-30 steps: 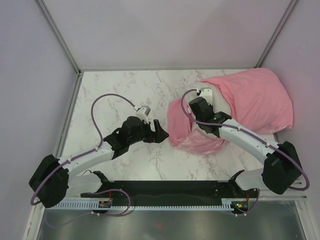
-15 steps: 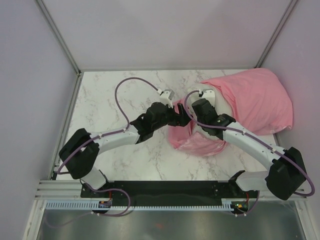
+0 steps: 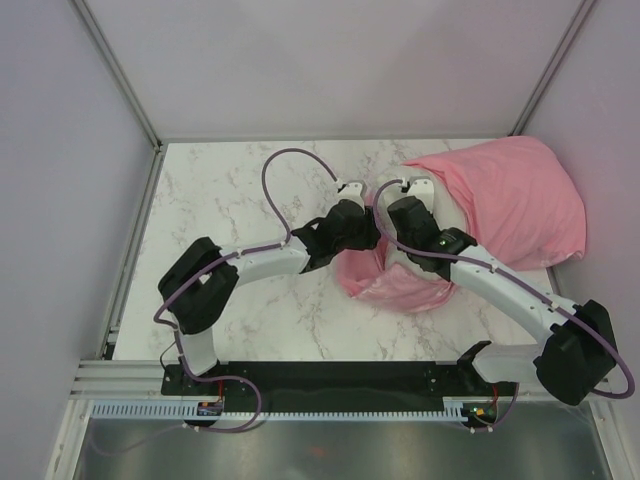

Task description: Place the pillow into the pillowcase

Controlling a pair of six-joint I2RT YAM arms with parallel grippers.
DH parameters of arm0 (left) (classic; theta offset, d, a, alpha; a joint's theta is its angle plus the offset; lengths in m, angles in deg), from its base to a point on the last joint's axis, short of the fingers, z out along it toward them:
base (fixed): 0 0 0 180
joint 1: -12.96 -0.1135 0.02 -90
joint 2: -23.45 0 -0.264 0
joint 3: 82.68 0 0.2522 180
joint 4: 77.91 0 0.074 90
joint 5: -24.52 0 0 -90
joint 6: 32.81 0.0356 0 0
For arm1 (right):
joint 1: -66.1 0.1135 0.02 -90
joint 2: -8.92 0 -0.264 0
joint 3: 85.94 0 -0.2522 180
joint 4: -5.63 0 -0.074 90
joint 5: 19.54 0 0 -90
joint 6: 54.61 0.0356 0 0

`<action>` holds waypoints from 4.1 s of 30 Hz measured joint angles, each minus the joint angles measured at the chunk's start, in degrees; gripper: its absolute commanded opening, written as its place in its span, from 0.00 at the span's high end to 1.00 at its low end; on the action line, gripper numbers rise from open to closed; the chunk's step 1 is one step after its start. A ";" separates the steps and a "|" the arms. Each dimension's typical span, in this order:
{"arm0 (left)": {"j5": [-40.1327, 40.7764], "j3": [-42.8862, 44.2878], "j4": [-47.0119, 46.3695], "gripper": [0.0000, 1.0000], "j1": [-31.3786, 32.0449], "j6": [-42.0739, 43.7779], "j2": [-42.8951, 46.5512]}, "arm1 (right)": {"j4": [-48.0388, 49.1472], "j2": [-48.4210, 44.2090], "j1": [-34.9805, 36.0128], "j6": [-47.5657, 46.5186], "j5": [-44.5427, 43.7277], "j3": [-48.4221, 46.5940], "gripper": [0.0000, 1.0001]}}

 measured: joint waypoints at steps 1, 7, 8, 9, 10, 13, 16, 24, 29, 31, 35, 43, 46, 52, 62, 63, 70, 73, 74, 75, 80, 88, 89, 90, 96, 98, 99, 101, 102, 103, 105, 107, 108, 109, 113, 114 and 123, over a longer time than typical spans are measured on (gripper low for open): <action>1.16 0.39 1.44 0.55 -0.02 0.04 -0.42 | -0.02 -0.02 -0.11 0.02 0.04 -0.07 1.00; 5.46 8.22 10.75 0.96 -0.04 1.18 -4.31 | -0.44 -2.27 -0.70 0.09 0.68 -0.31 1.00; 6.78 9.77 12.17 0.98 -0.04 1.68 -4.87 | -0.46 -2.80 -0.81 0.11 0.68 -0.39 1.00; 8.20 10.91 13.57 0.98 0.00 2.49 -5.05 | -0.46 -3.17 -0.90 0.11 0.61 -0.50 1.00; 9.49 11.32 14.75 0.98 -0.02 2.89 -4.90 | -0.44 -3.52 -0.98 0.11 0.59 -0.66 1.00; 11.67 10.54 17.00 0.98 -0.63 3.85 -3.15 | -0.44 -3.67 -1.16 0.46 0.55 -0.83 1.00; 12.74 7.65 19.06 0.98 -1.88 4.22 0.48 | -0.39 -3.17 -1.18 1.33 0.55 -0.81 1.00; 10.69 3.93 21.46 0.98 -4.09 4.79 12.66 | 2.49 -1.86 -1.18 2.38 2.67 1.84 0.69; 8.09 3.93 21.40 0.98 -4.09 5.42 15.17 | 3.17 -4.74 -1.20 0.83 9.57 2.54 0.28; 7.89 3.78 21.64 0.98 -4.13 5.46 15.13 | 2.67 -7.56 -1.27 0.09 12.41 2.14 0.29; 7.89 3.52 21.64 0.98 -4.48 5.46 15.04 | 0.20 -11.82 -1.97 -1.57 18.03 -3.98 0.37; 8.15 1.73 22.47 0.98 -5.40 5.49 14.95 | 0.81 -7.28 -2.47 -4.07 21.07 -21.59 0.55; 8.24 1.18 22.58 0.98 -5.51 5.49 15.43 | 4.24 -1.66 -2.49 -4.44 24.44 -24.39 0.65; 8.13 0.98 23.04 0.98 -6.21 5.57 17.42 | 11.56 14.51 -0.33 -3.37 28.00 -20.98 0.78; 6.49 3.19 26.84 0.98 -11.85 8.63 17.84 | 27.21 17.77 3.04 2.51 27.61 4.37 0.82; 5.88 3.85 27.32 0.98 -11.56 8.96 17.84 | 28.33 17.81 3.28 2.95 27.56 4.79 0.82; 1.49 6.78 28.44 0.98 -6.51 9.68 17.79 | 27.54 18.43 3.80 4.46 27.08 0.70 0.73; 0.13 6.67 28.24 0.98 -5.62 9.33 17.81 | 22.27 19.10 3.74 4.44 26.77 -5.88 0.61; -0.33 6.49 27.69 0.98 -6.16 8.83 17.92 | 21.18 19.06 3.45 4.44 26.99 -7.43 0.58; -0.66 6.23 27.12 0.98 -6.71 8.52 17.97 | 19.76 18.91 3.19 4.35 26.86 -9.60 0.52; -0.63 2.97 25.66 0.98 -10.21 7.72 20.44 | 13.90 13.70 1.36 3.08 25.86 -15.17 0.47; -0.70 2.56 25.70 0.98 -10.69 7.72 22.25 | 7.37 -6.43 0.07 1.55 19.50 -10.80 0.68; -0.79 2.67 25.75 0.98 -10.67 7.72 22.25 | 7.80 -8.31 0.11 1.86 18.56 -8.37 0.73; -0.98 2.97 25.90 0.98 -10.67 7.72 22.25 | 7.87 -9.55 0.11 2.16 17.88 -6.10 0.76; -2.69 10.58 29.16 0.98 -8.37 7.48 19.89 | 18.29 1.57 0.11 6.40 18.18 11.41 0.89; -3.15 14.40 30.82 0.98 -6.86 7.32 16.85 | 23.30 7.56 1.33 7.89 17.90 12.44 0.89; -3.21 15.85 31.61 0.98 -6.38 7.30 15.26 | 25.09 8.48 2.16 8.22 17.59 12.39 0.89; -3.63 19.74 32.70 0.98 -5.66 7.21 10.91 | 26.21 7.65 3.52 8.46 17.20 11.69 0.88; -3.63 21.38 32.79 0.98 -5.57 7.17 9.01 | 25.81 6.47 3.87 8.44 16.90 11.34 0.87; -3.61 22.82 33.07 0.98 -5.64 7.10 7.54 | 24.85 4.96 4.07 8.37 16.65 10.95 0.86; -3.52 25.42 33.03 0.98 -6.19 6.91 5.20 | 21.70 0.68 4.07 8.13 16.09 9.92 0.75; -3.50 27.21 33.03 0.98 -7.13 6.67 4.15 | 17.73 -4.22 4.07 7.48 15.93 8.50 0.58; -3.63 28.20 32.98 0.98 -7.76 6.54 3.69 | 15.65 -6.93 4.09 7.10 15.87 7.50 0.55; -3.67 29.07 32.70 0.98 -8.52 6.34 3.37 | 13.55 -9.42 4.09 6.47 15.67 6.27 0.52; -3.17 34.18 32.39 0.98 -11.93 6.21 1.05 | 6.27 -15.72 4.07 4.26 13.46 1.05 0.46; -2.73 36.06 32.46 0.98 -12.52 6.23 0.02 | 5.22 -16.33 4.07 4.02 12.87 0.28 0.46; -2.36 48.41 33.75 0.34 -19.10 6.93 -8.09 | -2.69 -15.02 2.80 2.73 6.60 -0.57 0.48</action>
